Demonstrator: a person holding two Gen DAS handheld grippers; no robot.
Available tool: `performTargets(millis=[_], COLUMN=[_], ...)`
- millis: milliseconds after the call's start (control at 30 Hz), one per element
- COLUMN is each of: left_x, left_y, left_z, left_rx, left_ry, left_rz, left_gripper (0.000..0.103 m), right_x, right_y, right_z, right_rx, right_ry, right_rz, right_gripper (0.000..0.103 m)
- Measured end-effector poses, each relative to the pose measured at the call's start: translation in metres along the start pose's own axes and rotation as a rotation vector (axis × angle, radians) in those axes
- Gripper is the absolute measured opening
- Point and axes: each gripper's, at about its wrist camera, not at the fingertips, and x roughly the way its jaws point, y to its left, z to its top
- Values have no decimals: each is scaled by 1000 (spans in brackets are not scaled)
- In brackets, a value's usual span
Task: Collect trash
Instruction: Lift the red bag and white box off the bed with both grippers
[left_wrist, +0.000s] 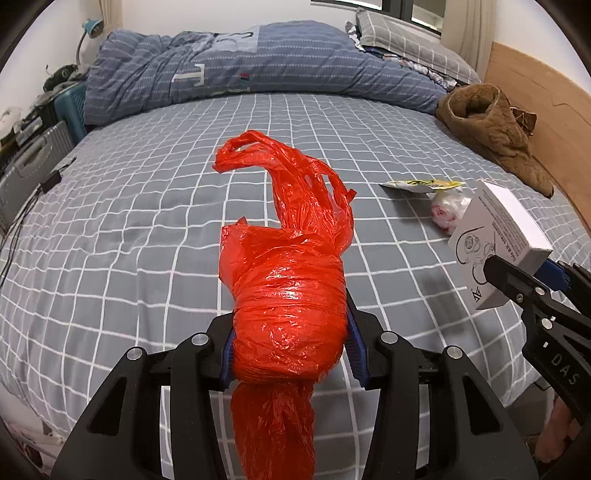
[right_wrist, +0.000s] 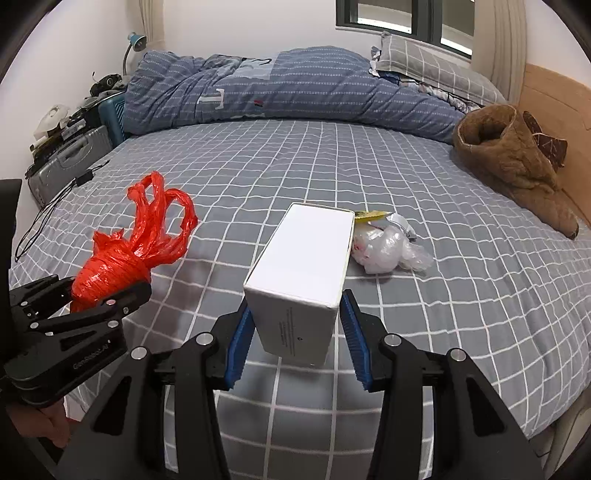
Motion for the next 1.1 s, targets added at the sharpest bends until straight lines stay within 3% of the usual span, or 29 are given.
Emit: performTargets(millis=[1100], left_x=[-82], left_y=[-20], left_z=[-93], left_rx=[-14], left_ry=[27], left_rz=[-45], left_gripper=[46], right_x=[-93], right_y=[16], right_z=[-75], right_rx=[7], right_ry=[35], right_rz=[39], right_gripper=[44])
